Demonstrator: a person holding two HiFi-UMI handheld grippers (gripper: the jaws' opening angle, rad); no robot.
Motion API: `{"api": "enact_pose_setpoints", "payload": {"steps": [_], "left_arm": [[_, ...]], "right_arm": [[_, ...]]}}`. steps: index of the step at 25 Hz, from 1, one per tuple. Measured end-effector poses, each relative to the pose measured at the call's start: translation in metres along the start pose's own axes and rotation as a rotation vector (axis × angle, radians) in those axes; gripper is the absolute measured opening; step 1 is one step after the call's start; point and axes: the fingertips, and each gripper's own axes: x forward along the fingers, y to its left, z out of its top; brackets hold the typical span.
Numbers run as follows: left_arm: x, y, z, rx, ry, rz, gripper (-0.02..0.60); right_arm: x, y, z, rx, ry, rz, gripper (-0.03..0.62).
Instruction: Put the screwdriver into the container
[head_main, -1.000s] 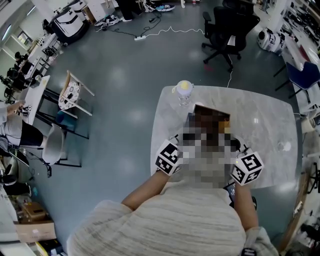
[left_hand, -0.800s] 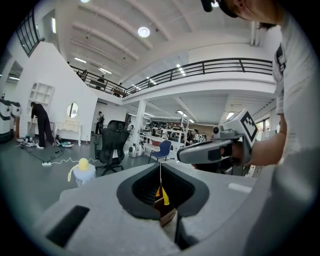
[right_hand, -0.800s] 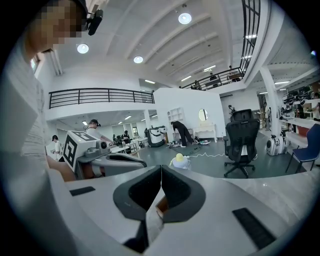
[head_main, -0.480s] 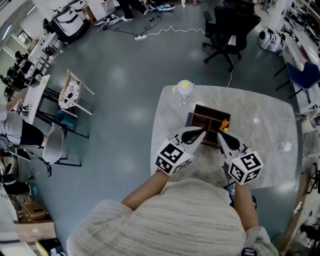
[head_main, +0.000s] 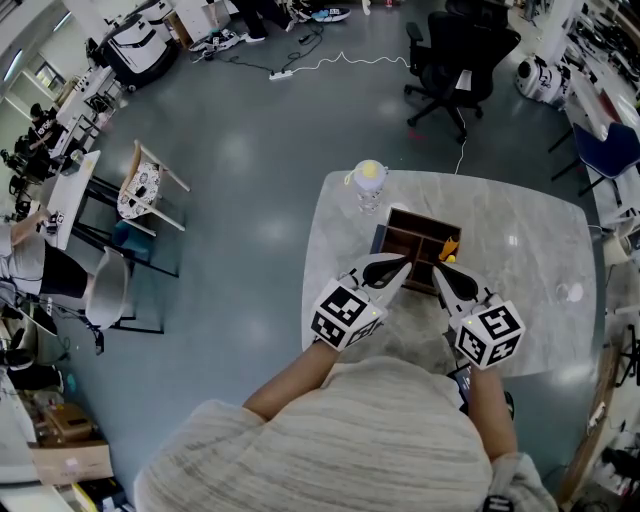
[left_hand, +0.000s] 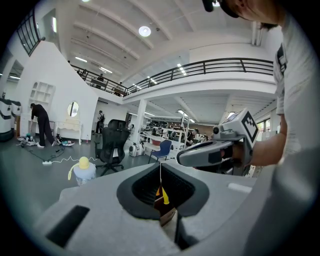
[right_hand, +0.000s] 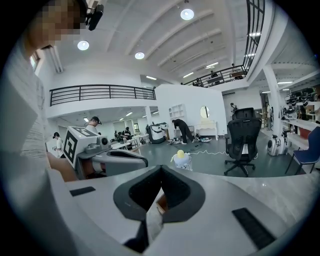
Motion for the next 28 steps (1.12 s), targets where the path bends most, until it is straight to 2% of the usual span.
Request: {"api": "enact_pose_setpoints", "payload": {"steps": [8,28], "left_arm": [[-0.0025,-0.0011,-0.0008,0.0,0.004,0.0,0.017],[0.0015,-0.0035,-0.0019,0.008,0.015,-0.007,0.017]], "right_arm": [[0.0007,0.0067,-0.0016,-0.033,0.02,0.009,0.011],[-0.001,0.0037,-0.001,-0.033,0.016,0.01,0.011]]}}
